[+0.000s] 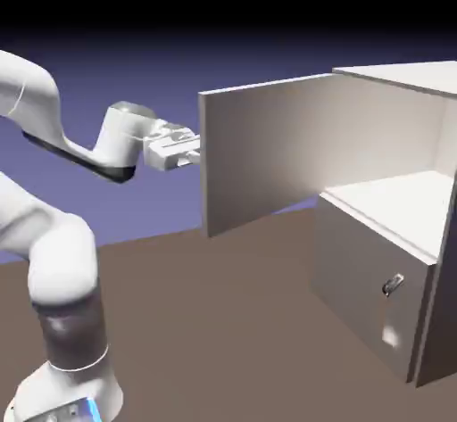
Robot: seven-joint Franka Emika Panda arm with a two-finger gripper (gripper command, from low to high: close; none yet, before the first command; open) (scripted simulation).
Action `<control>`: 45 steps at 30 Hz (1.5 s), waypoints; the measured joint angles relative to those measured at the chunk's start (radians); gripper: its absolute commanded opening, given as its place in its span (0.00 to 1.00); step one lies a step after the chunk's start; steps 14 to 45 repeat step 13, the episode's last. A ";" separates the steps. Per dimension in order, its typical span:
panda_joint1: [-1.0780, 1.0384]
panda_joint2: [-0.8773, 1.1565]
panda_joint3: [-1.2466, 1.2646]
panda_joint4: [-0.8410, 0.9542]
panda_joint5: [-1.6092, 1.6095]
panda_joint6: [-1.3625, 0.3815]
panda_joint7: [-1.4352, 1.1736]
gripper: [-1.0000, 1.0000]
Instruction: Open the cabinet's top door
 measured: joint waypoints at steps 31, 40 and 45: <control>-0.441 0.143 0.461 0.328 0.131 -0.305 0.051 0.00; -0.441 0.143 0.461 0.328 0.131 -0.305 0.051 0.00; -0.441 0.143 0.461 0.328 0.131 -0.305 0.051 0.00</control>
